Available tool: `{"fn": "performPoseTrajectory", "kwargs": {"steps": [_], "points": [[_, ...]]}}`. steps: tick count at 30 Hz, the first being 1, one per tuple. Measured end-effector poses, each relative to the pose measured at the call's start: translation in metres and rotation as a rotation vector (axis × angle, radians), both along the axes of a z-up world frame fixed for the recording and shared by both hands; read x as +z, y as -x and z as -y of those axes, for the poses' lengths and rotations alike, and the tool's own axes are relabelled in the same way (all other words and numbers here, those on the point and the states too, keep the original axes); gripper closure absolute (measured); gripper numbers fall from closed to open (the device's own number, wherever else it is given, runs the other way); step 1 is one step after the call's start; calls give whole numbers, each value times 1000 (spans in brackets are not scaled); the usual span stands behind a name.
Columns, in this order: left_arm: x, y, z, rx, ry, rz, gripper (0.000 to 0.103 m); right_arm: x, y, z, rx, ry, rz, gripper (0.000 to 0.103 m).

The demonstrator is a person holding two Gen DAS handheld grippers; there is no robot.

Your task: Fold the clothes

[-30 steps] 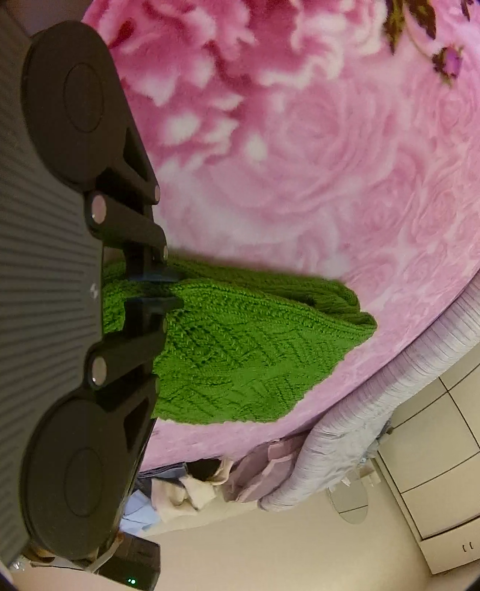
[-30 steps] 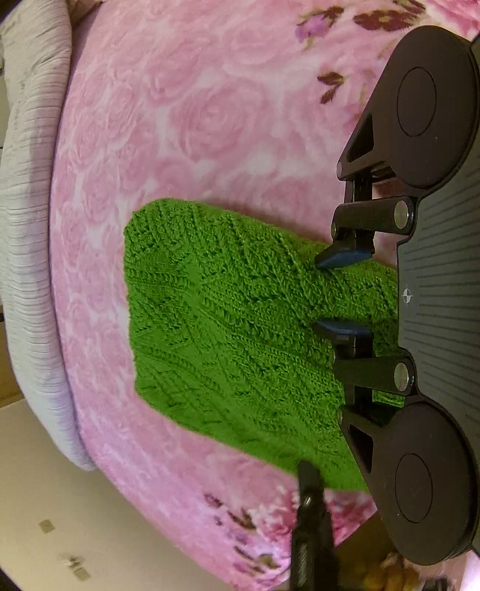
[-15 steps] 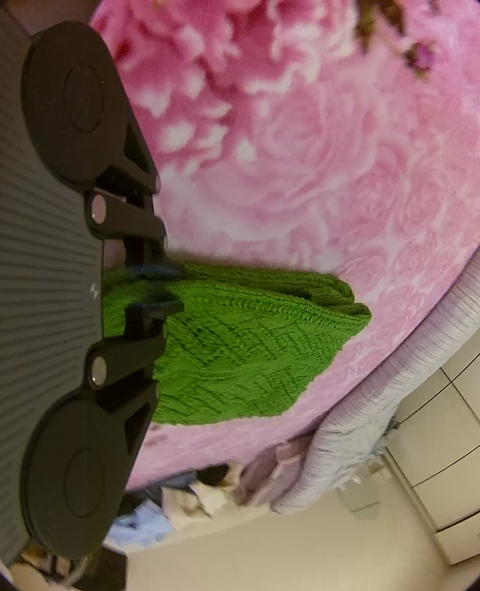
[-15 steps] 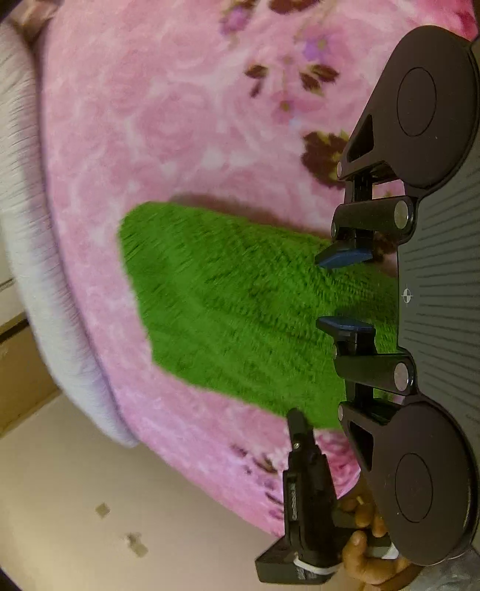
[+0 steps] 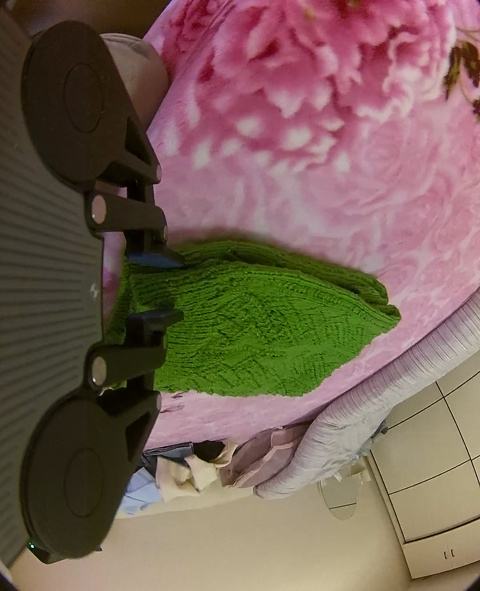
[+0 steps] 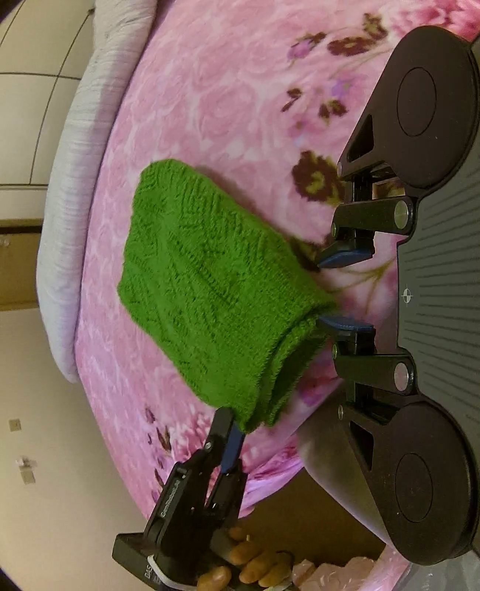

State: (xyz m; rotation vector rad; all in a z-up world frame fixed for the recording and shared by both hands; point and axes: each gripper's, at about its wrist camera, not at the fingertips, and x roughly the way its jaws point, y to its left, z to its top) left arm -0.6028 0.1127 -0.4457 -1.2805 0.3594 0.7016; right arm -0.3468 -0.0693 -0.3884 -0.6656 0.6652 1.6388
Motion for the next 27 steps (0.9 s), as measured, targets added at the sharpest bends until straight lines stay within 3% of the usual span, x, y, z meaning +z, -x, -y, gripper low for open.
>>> {"fn": "performPoseTrajectory", "kwargs": {"steps": [17,20,22,27], "points": [[-7,-5,-3,-3,2,-14,84,-11,14,-20,118,-12,108,74],[-7,-6,-2,-5,-1,-17,84,-14,12,-24,122,-11,114,86],[-8,-5,-3,-6,2,-16,84,-15,10,-24,128,-21,110,100],[-8,-3,-2,-7,1,-19,84,-9,8,-15,224,-70,139,102]]}}
